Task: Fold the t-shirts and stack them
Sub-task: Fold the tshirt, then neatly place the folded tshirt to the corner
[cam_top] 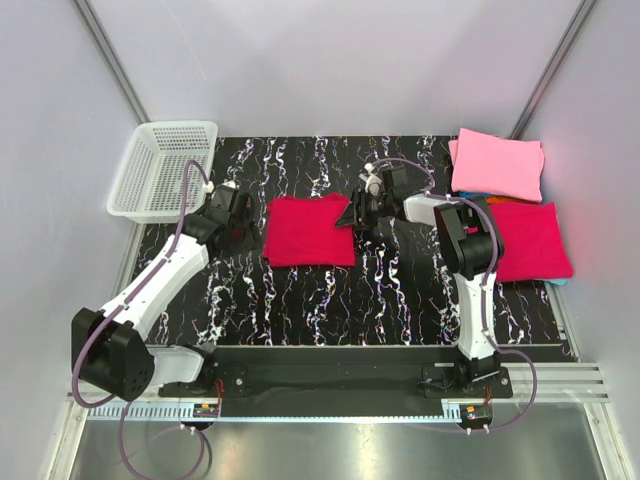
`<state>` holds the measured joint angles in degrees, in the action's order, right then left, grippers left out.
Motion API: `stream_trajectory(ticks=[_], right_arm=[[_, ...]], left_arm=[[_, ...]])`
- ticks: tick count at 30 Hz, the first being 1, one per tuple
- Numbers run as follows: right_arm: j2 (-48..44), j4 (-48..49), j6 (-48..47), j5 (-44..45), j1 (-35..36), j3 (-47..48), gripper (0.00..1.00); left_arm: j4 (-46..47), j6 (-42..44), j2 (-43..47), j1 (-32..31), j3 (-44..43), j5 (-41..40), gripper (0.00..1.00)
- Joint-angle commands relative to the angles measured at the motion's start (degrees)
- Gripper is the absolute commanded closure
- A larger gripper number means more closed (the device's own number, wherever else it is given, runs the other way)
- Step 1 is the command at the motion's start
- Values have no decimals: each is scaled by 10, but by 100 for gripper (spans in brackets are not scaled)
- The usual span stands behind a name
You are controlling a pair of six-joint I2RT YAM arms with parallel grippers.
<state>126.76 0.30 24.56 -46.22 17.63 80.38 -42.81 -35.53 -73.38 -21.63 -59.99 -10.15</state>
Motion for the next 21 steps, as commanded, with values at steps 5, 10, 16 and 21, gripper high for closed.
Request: stream_trajectory(ticks=[5, 10, 16, 21], right_arm=[[29, -109, -42, 49, 21, 39, 97], [0, -173, -71, 124, 28, 47, 100], [-70, -279, -114, 264, 29, 56, 100], [-127, -374, -150, 407, 27, 78, 100]], left_arm=[[7, 16, 36, 13, 8, 8, 46], [4, 20, 43, 19, 12, 9, 46], [0, 26, 53, 23, 15, 11, 46], [-2, 28, 61, 26, 15, 13, 45]])
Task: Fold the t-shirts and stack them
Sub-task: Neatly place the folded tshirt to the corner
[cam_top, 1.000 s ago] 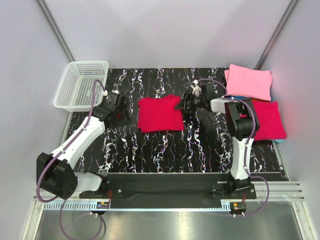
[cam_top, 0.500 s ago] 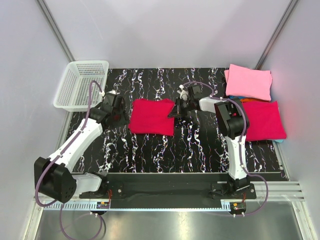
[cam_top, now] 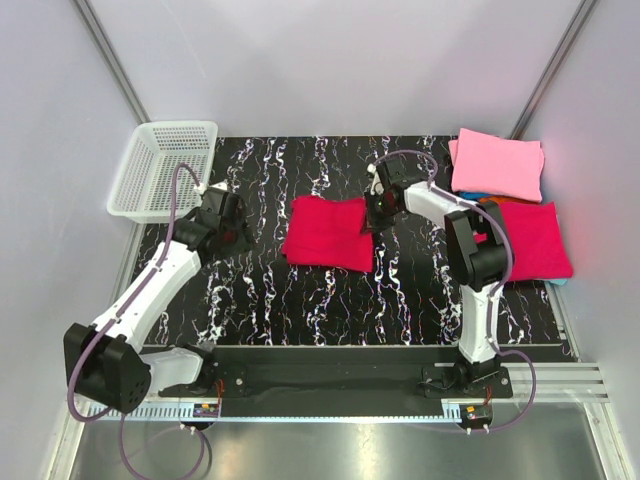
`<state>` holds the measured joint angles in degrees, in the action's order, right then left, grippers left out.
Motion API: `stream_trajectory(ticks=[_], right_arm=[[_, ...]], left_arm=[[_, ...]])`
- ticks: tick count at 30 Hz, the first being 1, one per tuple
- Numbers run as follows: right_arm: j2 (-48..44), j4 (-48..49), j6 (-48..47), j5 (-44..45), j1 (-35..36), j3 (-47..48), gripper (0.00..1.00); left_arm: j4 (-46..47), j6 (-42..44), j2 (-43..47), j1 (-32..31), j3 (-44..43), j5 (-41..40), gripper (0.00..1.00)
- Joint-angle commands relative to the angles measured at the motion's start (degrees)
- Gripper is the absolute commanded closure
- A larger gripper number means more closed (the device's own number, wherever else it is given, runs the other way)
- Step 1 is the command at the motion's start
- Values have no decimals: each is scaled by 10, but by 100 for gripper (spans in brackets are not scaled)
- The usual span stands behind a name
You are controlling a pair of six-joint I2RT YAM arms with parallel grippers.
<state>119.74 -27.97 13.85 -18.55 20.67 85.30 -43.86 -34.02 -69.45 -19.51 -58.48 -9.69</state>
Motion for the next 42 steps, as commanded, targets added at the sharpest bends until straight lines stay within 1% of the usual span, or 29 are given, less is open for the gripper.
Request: stream_trajectory(ticks=[1, 3, 6, 8, 10, 11, 12, 13, 15, 16, 20, 24, 25, 27, 28, 30, 34, 35, 39, 42], right_arm=[[-63, -103, -51, 161, -5, 35, 100], [-84, -132, -58, 183, -9, 37, 100], [-119, -161, -77, 241, -23, 31, 100], [-139, -175, -94, 274, -43, 20, 100], [-175, -189, -108, 286, -62, 8, 100], [-189, -192, -120, 302, -79, -1, 100], [-215, -195, -128, 308, -86, -7, 100], [-227, -197, -133, 333, -91, -12, 100], [-251, -197, -136, 342, -107, -20, 100], [-253, -198, -136, 348, -113, -19, 100], [-249, -206, -151, 426, -135, -11, 100], [-249, -206, -143, 461, -178, -5, 100], [-249, -206, -142, 474, -200, 0, 100], [-249, -199, -142, 482, -229, 2, 100], [-250, -197, -123, 483, -256, 3, 100], [-255, -184, -112, 487, -279, 4, 100], [-256, -163, -80, 467, -343, 3, 100], [-254, -161, -73, 461, -371, 7, 100], [-241, -140, -67, 442, -414, 23, 100], [-235, -130, -61, 434, -432, 41, 100]], left_arm=[[9, 14, 22, 4, 0, 10, 45], [8, 14, 27, 5, 0, 12, 45], [7, 15, 34, 5, 1, 13, 45], [7, 15, 41, 5, 1, 18, 45], [6, 14, 46, 5, 1, 20, 45], [6, 13, 48, 5, 3, 23, 45], [6, 12, 51, 5, 3, 24, 45], [6, 13, 52, 5, 4, 27, 45], [6, 13, 55, 5, 4, 29, 45], [5, 15, 56, 5, 4, 31, 44], [-7, 23, 65, 6, -1, 33, 44], [-23, 29, 63, 6, -21, 30, 44], [-24, 32, 59, 6, -23, 32, 44], [-24, 33, 49, 6, -30, 34, 44], [-25, 33, 44, 6, -32, 35, 44], [-26, 35, 37, 6, -39, 35, 44], [-28, 37, 22, 6, -49, 38, 44], [-29, 37, 16, 6, -51, 41, 44], [-32, 38, 0, 6, -63, 47, 44], [-33, 33, -11, 6, -71, 49, 44]])
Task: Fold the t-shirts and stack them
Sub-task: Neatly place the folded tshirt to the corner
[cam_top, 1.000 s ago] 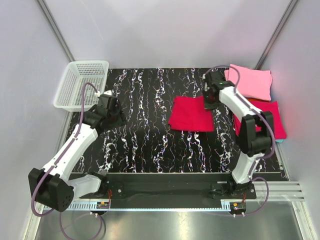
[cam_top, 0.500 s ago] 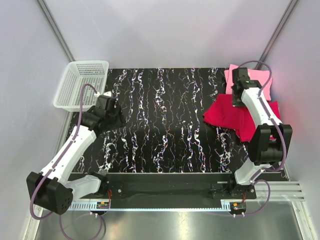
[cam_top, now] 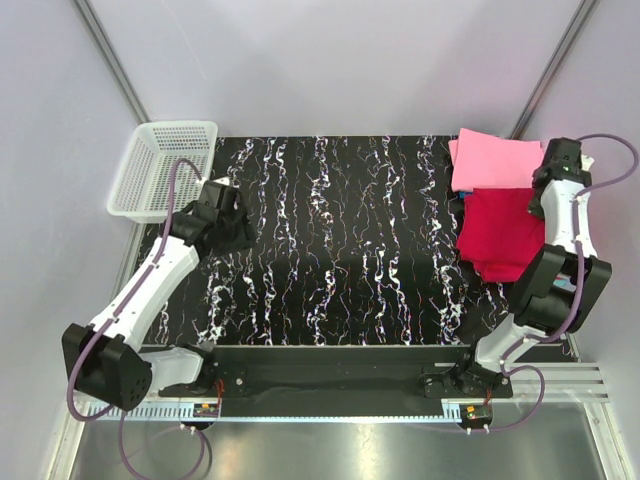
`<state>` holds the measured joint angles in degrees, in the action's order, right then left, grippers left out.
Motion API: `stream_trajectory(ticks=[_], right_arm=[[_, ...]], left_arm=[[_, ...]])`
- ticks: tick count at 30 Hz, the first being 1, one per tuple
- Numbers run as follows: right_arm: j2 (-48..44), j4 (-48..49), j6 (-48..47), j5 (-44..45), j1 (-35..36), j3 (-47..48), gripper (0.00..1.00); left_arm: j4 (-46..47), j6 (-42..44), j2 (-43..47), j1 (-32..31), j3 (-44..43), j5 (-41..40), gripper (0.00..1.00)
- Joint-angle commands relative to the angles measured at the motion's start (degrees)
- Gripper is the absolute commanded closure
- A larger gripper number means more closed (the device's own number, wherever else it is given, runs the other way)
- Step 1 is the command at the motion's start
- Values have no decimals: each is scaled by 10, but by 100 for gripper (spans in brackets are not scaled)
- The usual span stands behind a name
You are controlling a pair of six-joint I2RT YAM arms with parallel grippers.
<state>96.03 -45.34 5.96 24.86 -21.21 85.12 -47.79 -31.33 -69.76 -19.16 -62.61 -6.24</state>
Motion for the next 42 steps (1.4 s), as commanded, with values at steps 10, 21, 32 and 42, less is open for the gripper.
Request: stream_trajectory(ticks=[10, 21, 32, 42], right_arm=[[43, 79, 34, 52, -53, 58, 100], [94, 44, 90, 65, -57, 76, 62], [-65, 111, 90, -125, -52, 24, 0], [-152, 122, 93, -318, 91, -77, 0]], left_arm=[[5, -10, -31, 3, -35, 15, 44], [6, -10, -39, 2, -27, 16, 44], [13, -1, -15, 3, -6, 18, 44], [53, -7, 23, 2, 37, 47, 43]])
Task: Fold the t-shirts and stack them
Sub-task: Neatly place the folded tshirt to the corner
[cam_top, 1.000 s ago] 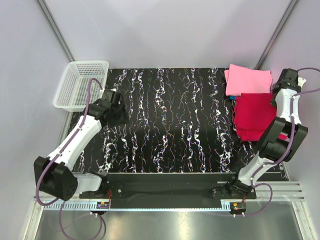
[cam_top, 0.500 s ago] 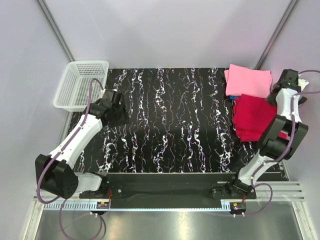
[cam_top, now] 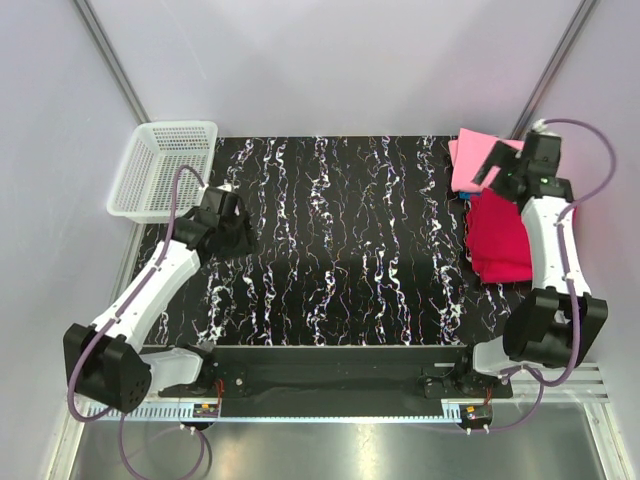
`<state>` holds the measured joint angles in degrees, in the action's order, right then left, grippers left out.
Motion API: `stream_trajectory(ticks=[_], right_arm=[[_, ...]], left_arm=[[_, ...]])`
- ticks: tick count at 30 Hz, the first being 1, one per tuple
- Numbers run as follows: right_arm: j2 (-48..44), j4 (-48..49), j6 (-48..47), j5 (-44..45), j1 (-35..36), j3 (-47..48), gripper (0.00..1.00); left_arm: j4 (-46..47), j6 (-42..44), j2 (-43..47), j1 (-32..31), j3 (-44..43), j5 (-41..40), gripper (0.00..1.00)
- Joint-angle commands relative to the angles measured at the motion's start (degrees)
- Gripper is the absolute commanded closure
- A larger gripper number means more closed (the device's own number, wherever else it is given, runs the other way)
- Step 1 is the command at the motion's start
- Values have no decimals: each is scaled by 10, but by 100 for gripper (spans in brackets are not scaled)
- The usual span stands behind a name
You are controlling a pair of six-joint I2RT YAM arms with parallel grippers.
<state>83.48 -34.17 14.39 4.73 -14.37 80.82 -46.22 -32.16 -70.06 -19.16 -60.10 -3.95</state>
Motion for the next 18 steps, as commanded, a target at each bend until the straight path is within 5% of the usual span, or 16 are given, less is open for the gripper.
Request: stream_trajectory(ticks=[1, 5, 8, 12, 13, 14, 18], right_arm=[[-31, 14, 12, -139, 28, -44, 0], [-63, 52, 1, -253, 63, -106, 0], [-82, 57, -10, -257, 104, -147, 0], [-89, 76, 19, -248, 140, -206, 0], [-90, 88, 22, -247, 166, -216, 0], [-90, 95, 27, -245, 179, -227, 0], [-93, 133, 38, -203, 254, -285, 0]], left_arm=[[46, 3, 30, 2, 23, 29, 43], [99, 11, 60, -4, 59, 49, 47], [141, 10, 70, -13, 88, 47, 43], [178, -4, 58, -34, 110, 26, 28], [179, -9, 56, -47, 111, 14, 11], [179, -18, 52, -55, 111, 0, 5], [184, -24, 47, -97, 117, -51, 1]])
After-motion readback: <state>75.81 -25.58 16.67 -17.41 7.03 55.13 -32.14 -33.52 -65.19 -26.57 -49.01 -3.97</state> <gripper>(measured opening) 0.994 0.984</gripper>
